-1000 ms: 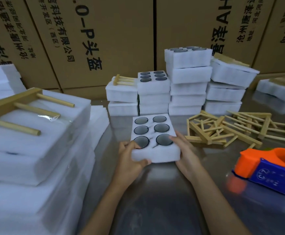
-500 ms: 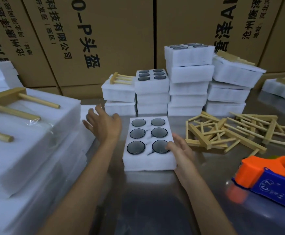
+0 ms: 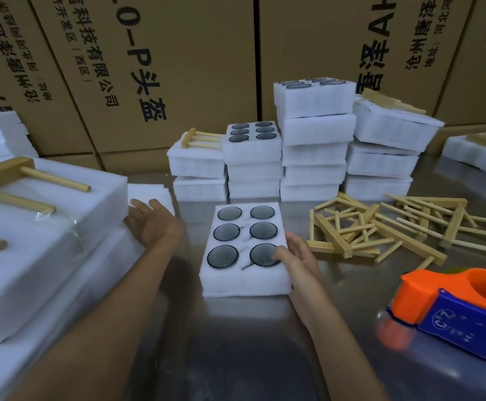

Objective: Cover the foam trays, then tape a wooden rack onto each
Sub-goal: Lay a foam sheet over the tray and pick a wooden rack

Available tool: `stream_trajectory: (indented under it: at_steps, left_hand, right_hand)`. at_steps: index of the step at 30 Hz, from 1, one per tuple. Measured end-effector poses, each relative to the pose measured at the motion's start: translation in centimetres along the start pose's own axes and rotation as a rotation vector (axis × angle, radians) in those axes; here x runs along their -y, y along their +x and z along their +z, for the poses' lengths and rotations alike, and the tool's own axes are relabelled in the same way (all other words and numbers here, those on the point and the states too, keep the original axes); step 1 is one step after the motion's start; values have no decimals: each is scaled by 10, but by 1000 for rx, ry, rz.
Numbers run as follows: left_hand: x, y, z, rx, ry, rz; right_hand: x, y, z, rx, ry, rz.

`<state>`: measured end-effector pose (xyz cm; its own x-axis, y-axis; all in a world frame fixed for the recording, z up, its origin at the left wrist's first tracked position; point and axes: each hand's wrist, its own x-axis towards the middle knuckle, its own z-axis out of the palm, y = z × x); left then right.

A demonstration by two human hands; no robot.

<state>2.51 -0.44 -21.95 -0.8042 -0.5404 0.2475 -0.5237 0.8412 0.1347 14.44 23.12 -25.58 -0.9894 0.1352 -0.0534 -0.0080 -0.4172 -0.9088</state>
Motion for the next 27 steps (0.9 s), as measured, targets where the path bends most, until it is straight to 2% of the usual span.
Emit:
stream_trajectory:
  at_steps: [5,7,9,13,15,19,24,27]
  left_hand:
    - [-4,-2,-16,122,116,44]
    - [-7,-6,-22,123,147,88]
    - [-11,-15,-27,63,145,177]
    - [-18,-42,-36,-207,171,471]
    - [-20,-51,-44,-310,96,606]
    - [-26,-79,-72,-387,-73,790]
    - [-54,-119,-93,-187,-81,807]
    - [-72,-132,-91,2,-240,870]
  right_hand:
    - [1,-2,0,4,9,5]
    - [2,-2,0,4,16,9]
    - [3,-2,1,1,23,11]
    - [3,-2,1,-12,21,16]
    - [3,-2,1,-12,23,17]
    - [3,-2,-1,-11,39,23]
    - [2,-1,-1,2,47,20]
    - [4,0,-4,26,54,24]
